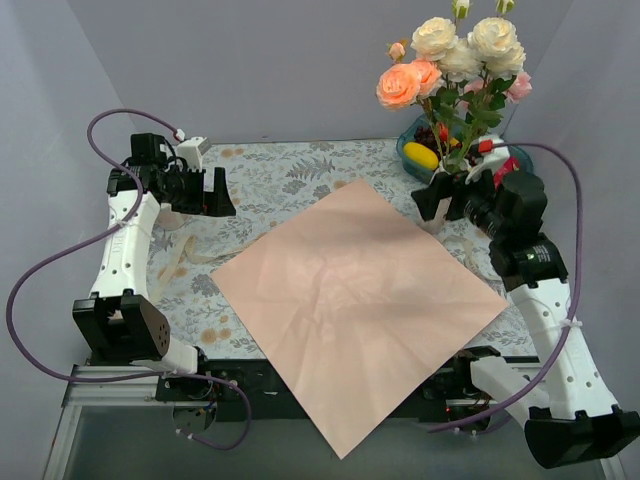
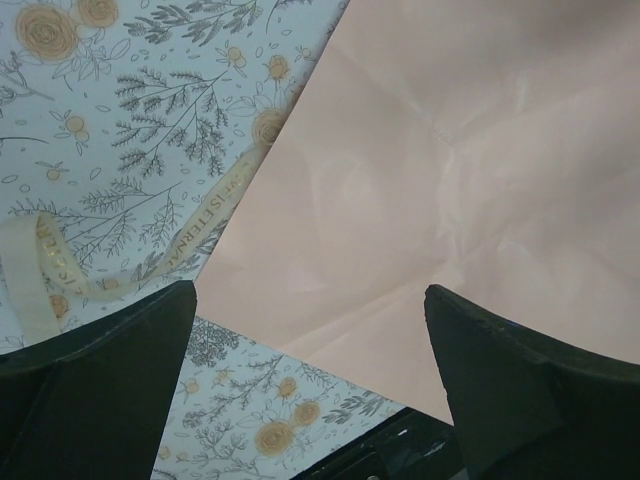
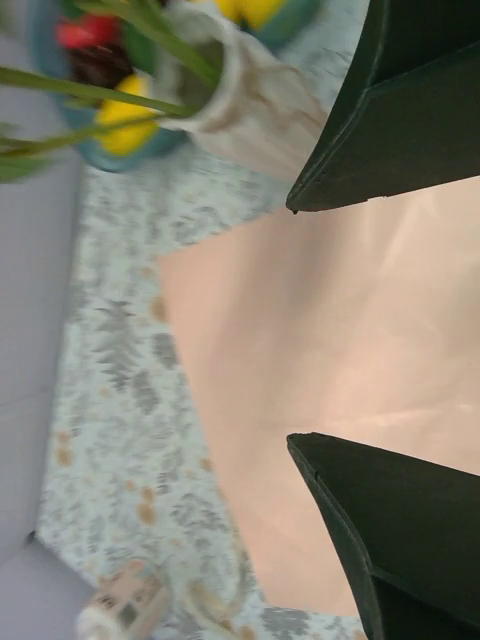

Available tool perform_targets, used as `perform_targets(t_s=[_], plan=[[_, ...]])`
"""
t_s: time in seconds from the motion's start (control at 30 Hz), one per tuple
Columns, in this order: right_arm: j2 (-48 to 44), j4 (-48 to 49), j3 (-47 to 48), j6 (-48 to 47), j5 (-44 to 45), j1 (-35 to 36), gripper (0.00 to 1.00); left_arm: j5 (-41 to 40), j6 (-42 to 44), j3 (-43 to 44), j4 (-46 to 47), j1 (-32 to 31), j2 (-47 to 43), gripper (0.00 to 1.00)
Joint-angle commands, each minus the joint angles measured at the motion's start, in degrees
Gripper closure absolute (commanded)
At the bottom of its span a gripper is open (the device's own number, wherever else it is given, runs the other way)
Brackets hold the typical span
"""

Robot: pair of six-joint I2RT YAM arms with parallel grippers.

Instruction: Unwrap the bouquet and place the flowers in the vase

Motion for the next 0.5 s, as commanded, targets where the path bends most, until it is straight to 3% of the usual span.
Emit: perform_targets(t_s=[0.0, 0.13, 0.47], plan=[[-6.37, -6.84, -8.61, 6.10, -0.30, 0.12, 0.02, -1.54, -1.84, -1.32, 3.30, 0.23, -4.00, 0.02], [-11.56, -7.44, -11.96, 8.12, 6.18, 0.12, 0.02, -2.41, -1.75, -2.63, 3.29, 0.23, -4.96, 0.02], [-8.58, -13.08, -7.74, 12.00, 11.83, 2.05, 0.02, -1.18, -4.30, -3.87, 4.17, 0.23, -6.73, 0.02]])
